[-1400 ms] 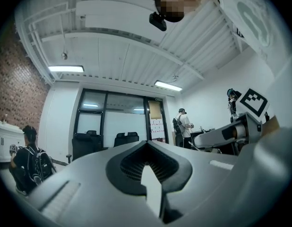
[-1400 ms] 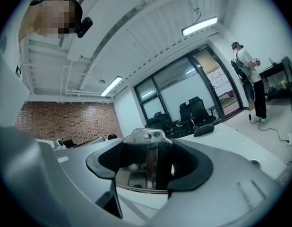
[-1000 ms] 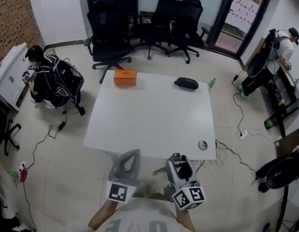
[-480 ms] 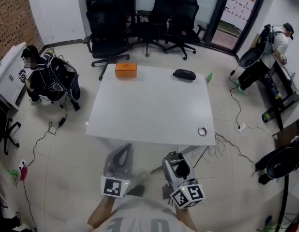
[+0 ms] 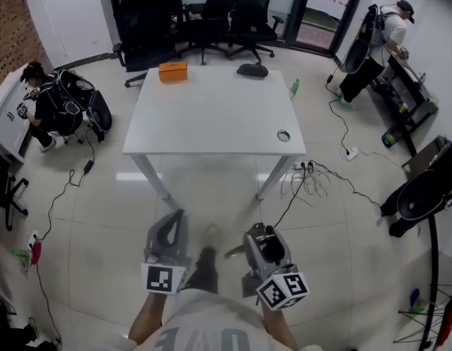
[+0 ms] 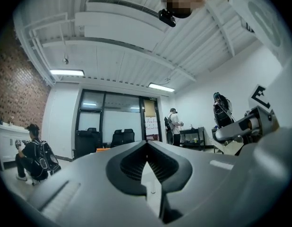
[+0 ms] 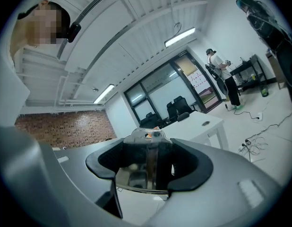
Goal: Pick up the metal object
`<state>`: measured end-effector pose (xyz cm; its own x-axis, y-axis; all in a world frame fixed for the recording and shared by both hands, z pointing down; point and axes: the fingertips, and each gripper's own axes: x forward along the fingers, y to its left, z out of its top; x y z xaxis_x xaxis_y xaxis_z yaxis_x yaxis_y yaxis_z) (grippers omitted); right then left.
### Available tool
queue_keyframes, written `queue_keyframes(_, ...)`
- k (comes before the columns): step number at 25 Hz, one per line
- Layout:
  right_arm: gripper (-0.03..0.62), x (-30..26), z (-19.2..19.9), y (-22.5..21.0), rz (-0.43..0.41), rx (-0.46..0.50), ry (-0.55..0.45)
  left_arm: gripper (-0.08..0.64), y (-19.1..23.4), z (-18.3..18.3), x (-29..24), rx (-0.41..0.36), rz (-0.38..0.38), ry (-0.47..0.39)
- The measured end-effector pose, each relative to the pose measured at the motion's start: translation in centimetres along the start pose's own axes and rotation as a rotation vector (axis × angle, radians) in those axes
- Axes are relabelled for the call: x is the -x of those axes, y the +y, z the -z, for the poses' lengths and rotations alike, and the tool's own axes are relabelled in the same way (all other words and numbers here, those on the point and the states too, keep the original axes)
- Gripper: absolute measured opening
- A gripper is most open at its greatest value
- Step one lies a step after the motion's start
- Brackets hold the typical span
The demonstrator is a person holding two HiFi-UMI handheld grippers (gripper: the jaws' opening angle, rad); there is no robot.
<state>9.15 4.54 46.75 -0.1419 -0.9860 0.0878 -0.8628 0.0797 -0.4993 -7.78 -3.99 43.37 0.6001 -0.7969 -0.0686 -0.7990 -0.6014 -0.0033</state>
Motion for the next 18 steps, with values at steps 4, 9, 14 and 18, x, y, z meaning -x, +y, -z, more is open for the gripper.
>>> queue_keyframes(4,0.307,5.9,1.4,2.4,0.001,-0.021,-0.013,0.002,-1.4,-0.2,6.3,-0.007,-0.017,0.026)
queue_keyframes(9,0.308,10.1,1.8,4.4,0.012,-0.059,-0.025,0.002,-2.5,-1.9,9.3,-0.025,-0.005,-0.022)
queue_keyframes(14,0.308,12.6,0.1,5.2,0.011,-0.070,-0.090,0.002,-5.7,-4.0,10.3,-0.016,0.064,-0.048)
queue_keyframes(18,0.307,13.7,-0.4,6.4,-0.015,-0.084,-0.113,0.002,-6.1,-5.2,12.6,-0.025,0.063,-0.066)
